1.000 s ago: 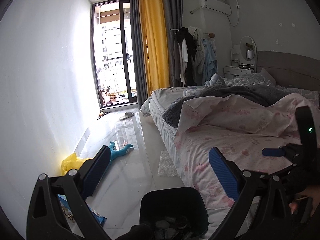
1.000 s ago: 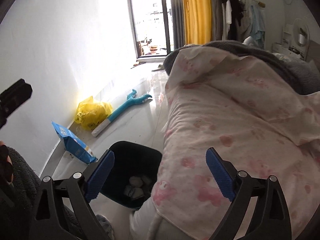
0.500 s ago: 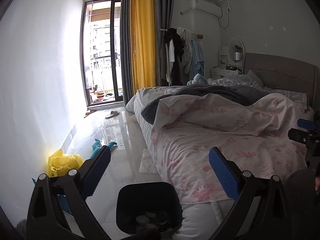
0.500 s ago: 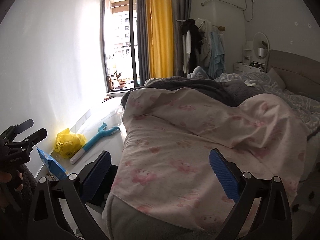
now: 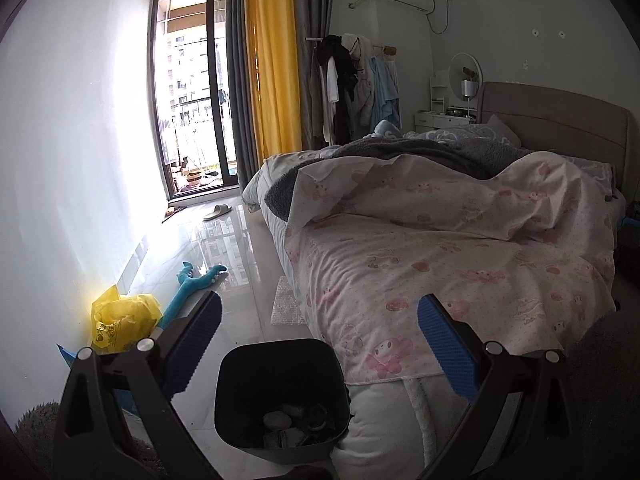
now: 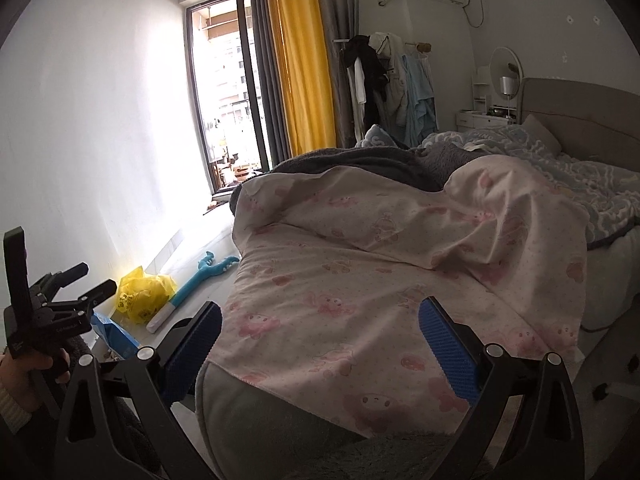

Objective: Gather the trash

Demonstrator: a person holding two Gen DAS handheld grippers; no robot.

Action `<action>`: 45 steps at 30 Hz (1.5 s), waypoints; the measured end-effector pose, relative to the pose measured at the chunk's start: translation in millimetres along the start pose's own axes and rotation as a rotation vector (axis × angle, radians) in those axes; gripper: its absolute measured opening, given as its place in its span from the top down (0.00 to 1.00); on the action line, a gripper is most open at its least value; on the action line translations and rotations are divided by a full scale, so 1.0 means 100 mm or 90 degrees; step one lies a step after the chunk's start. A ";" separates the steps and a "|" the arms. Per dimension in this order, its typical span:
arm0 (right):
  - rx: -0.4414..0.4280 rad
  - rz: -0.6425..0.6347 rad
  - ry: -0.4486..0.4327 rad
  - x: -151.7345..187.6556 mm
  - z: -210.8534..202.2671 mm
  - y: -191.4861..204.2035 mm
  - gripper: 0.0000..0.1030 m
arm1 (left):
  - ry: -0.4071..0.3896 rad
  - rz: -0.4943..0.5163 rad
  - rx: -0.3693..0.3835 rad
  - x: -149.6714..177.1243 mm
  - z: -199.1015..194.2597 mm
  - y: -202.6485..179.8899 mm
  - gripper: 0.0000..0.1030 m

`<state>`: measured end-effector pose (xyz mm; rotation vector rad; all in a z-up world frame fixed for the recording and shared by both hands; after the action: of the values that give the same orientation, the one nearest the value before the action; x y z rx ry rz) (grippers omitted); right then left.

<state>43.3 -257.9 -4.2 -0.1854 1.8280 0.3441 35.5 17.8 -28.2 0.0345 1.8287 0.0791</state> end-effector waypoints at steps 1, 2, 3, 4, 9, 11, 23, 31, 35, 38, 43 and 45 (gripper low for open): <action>-0.004 0.004 -0.004 -0.01 -0.02 0.02 0.03 | 0.002 -0.006 0.002 0.00 0.00 0.01 0.03; -0.009 0.007 -0.008 -0.01 -0.03 0.03 0.03 | 0.003 -0.013 0.001 0.01 0.01 0.03 0.03; -0.013 0.006 -0.011 -0.02 -0.05 0.05 0.03 | 0.005 -0.017 -0.001 0.01 0.01 0.04 0.03; -0.017 0.003 -0.013 -0.02 -0.06 0.08 0.03 | 0.006 -0.020 -0.004 0.00 0.01 0.05 0.03; -0.028 -0.017 -0.015 -0.02 -0.08 0.18 0.03 | 0.006 -0.025 -0.008 0.00 0.00 0.08 0.03; -0.030 -0.012 -0.020 -0.02 -0.09 0.17 0.03 | 0.000 -0.020 -0.002 -0.01 -0.02 0.06 0.03; -0.033 -0.006 -0.023 -0.02 -0.08 0.15 0.03 | -0.015 -0.014 0.007 -0.03 -0.05 0.03 0.03; -0.036 -0.005 -0.020 -0.02 -0.07 0.16 0.03 | -0.016 -0.006 0.012 -0.02 -0.03 0.00 0.03; -0.037 -0.004 -0.020 -0.02 -0.06 0.17 0.03 | -0.018 -0.004 0.011 -0.02 -0.03 -0.01 0.03; -0.037 -0.005 -0.019 -0.01 -0.06 0.17 0.03 | -0.018 -0.006 0.010 -0.02 -0.05 -0.01 0.03; -0.037 -0.004 -0.019 -0.01 -0.06 0.17 0.03 | -0.018 -0.007 0.009 -0.02 -0.05 0.00 0.03; -0.037 -0.005 -0.019 -0.01 -0.06 0.18 0.03 | -0.016 -0.009 0.009 -0.02 -0.05 0.00 0.03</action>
<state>32.8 -243.5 1.0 -0.2266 1.7884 0.3930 31.3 17.5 -24.8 0.0327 1.8043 0.0548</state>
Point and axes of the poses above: each gripper's, at about its wrist camera, not at the fingertips, and z roughly the way its jaws point, y to its left, x to its underside, the point moved 3 cm from there along z, roughly the way its jaws point, and after that the axes turned 11 degrees about -y, right-handed, at the moved point
